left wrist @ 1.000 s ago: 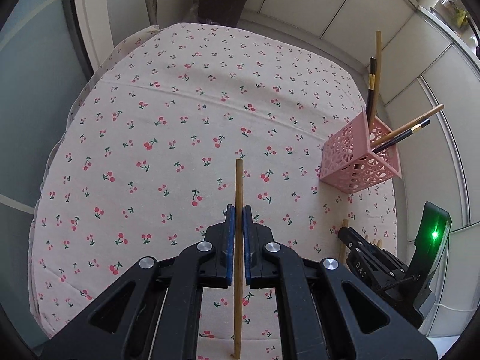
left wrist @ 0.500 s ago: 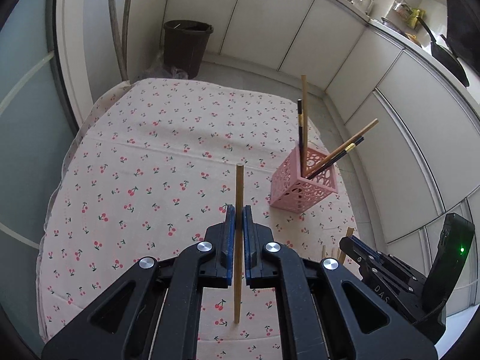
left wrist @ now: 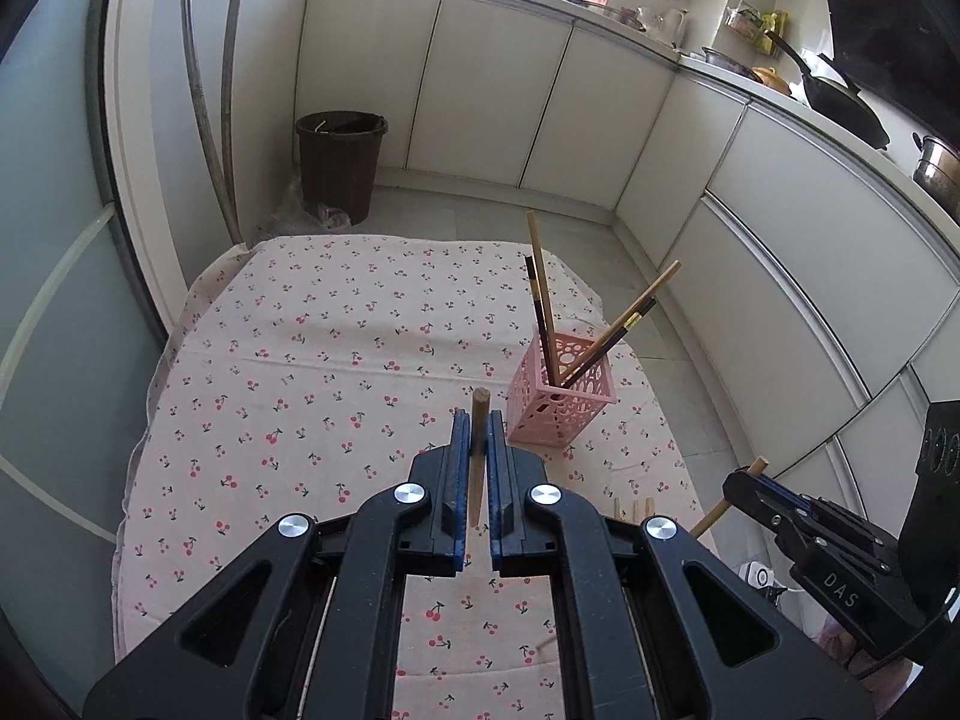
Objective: Organize utensils
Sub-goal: 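Carry both chopsticks over the pink basket and open the left gripper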
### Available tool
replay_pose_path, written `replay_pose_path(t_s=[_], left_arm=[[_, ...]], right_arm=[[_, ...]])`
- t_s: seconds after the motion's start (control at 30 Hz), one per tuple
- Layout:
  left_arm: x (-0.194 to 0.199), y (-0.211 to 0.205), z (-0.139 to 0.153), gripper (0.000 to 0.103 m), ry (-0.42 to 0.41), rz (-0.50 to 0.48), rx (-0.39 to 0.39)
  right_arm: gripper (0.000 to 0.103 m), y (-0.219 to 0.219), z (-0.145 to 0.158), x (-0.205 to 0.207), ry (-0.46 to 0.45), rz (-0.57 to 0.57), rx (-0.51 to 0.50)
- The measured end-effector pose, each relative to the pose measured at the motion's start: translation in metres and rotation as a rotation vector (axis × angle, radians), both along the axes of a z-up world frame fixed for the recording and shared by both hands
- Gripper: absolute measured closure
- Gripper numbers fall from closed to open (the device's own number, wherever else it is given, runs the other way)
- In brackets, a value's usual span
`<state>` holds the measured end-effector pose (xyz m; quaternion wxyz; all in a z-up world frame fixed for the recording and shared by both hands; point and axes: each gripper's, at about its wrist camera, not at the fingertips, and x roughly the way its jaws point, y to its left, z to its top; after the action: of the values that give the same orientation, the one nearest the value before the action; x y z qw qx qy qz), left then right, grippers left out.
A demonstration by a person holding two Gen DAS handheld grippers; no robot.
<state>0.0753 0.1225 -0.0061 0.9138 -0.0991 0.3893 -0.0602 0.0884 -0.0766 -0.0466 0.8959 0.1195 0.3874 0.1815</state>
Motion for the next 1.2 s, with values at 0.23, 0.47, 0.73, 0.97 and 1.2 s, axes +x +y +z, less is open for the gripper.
replay_pose_path(t_s=[0.23, 0.47, 0.73, 0.97, 1.2], left_arm=[[0.0, 0.008, 0.018, 0.098, -0.039, 0.027, -0.027], [0.014, -0.002, 0.044, 0.098, -0.095, 0.039, -0.047], [0.049, -0.041, 0.084, 0.098, -0.193, 0.02, -0.019], [0.09, -0.073, 0.084, 0.098, -0.191, 0.007, 0.044], [0.111, -0.072, 0.056, 0.093, -0.132, 0.024, 0.024]], right_arm=[[0.095, -0.008, 0.026, 0.004, -0.048, -0.018, 0.037], [0.095, -0.04, 0.07, 0.012, -0.142, -0.091, 0.103], [0.095, -0.077, 0.108, 0.033, -0.223, -0.16, 0.165], [0.095, -0.095, 0.117, 0.058, -0.25, -0.187, 0.208], [0.095, -0.102, 0.103, 0.075, -0.209, -0.205, 0.218]])
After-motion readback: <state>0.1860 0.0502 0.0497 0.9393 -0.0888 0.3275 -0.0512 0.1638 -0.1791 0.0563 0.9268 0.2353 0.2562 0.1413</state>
